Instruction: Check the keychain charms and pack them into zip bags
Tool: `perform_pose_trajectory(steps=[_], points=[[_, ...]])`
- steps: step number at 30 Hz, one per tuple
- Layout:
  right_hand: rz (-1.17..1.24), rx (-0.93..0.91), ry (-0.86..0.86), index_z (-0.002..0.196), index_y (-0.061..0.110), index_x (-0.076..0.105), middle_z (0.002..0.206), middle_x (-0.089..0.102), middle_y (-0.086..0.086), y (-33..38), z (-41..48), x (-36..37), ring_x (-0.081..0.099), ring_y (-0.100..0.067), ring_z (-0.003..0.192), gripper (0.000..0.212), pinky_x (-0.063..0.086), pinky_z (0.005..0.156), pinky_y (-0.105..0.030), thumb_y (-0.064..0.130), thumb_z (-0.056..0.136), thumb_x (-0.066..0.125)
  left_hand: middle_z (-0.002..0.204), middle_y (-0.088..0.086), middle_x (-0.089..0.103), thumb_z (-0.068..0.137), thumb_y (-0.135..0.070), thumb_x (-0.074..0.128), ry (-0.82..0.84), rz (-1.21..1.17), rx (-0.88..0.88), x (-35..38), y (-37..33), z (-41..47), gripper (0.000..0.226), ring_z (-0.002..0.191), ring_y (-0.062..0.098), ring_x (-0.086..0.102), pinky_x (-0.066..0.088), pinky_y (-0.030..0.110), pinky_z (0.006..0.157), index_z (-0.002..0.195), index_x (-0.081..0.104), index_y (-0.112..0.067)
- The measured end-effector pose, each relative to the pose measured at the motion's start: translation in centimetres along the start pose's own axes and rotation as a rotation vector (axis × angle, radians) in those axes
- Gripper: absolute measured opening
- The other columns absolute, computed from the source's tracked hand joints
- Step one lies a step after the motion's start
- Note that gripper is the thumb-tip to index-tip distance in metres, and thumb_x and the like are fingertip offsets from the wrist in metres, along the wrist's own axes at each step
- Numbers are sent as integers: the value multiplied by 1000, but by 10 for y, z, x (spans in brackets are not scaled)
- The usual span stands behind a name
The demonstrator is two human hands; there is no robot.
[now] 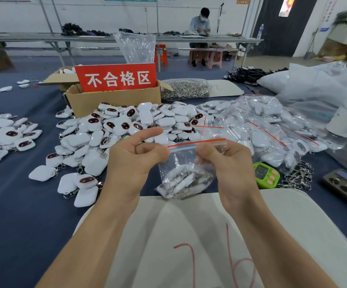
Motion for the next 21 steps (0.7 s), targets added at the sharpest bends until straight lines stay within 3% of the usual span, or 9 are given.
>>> perform_pose_trajectory(steps=[2, 6, 10, 14, 16, 18, 21], points=[[36, 17, -13, 61, 12, 71, 60, 63, -12, -2, 0, 0, 56, -26, 59, 28, 52, 65, -58, 0, 86, 73, 67, 2, 74, 69, -7, 84, 34, -4, -6, 7, 0, -3, 42, 67, 10, 69, 54, 14, 73, 108, 77, -21], [62, 15, 20, 63, 13, 70, 61, 62, -12, -7, -1, 7, 56, -25, 59, 26, 48, 68, -46, 0, 85, 73, 66, 2, 71, 77, 5, 81, 37, 1, -38, 17, 5, -8, 37, 64, 10, 68, 54, 17, 64, 103, 77, -21], [-39, 14, 100, 71, 7, 71, 71, 67, -17, -12, -5, 14, 62, -27, 67, 12, 53, 63, -45, 18, 76, 72, 74, 10, 77, 77, 12, 78, -37, 36, -52, 10, 6, -9, 42, 63, 16, 70, 58, 26, 63, 96, 79, -26], [-37, -15, 93, 65, 13, 75, 65, 70, -8, -9, -4, 14, 63, -24, 61, 14, 51, 57, -36, 13, 78, 75, 76, 11, 78, 74, 8, 82, -29, -8, -58, 10, 5, -8, 42, 65, 18, 72, 59, 27, 63, 94, 81, -28], [44, -25, 28, 66, 10, 74, 65, 70, -10, -7, -2, 9, 64, -26, 63, 18, 53, 63, -40, 6, 83, 78, 79, 10, 78, 66, -5, 88, -9, -72, -112, 15, 8, -10, 35, 66, 18, 73, 59, 27, 60, 95, 80, -23], [101, 5, -15, 70, 9, 74, 69, 71, -12, -8, -2, 5, 68, -28, 66, 19, 58, 70, -53, 6, 88, 75, 82, 10, 79, 54, -17, 88, -4, -132, -167, 17, 10, -11, 34, 65, 18, 73, 59, 29, 59, 87, 82, -22], [46, 71, 67, 80, 4, 75, 78, 74, -17, -11, -4, 9, 71, -35, 73, 14, 55, 77, -72, 15, 90, 77, 70, 7, 75, 51, -7, 82, -35, -234, -203, 12, 11, -8, 28, 56, 16, 69, 58, 26, 56, 76, 83, -19]])
Point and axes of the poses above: each hand's wrist, its own z-axis towards the middle knuckle, its own x-axis out of the palm, y = z × x, the point moved 6 cm from there along z, towards the middle knuckle
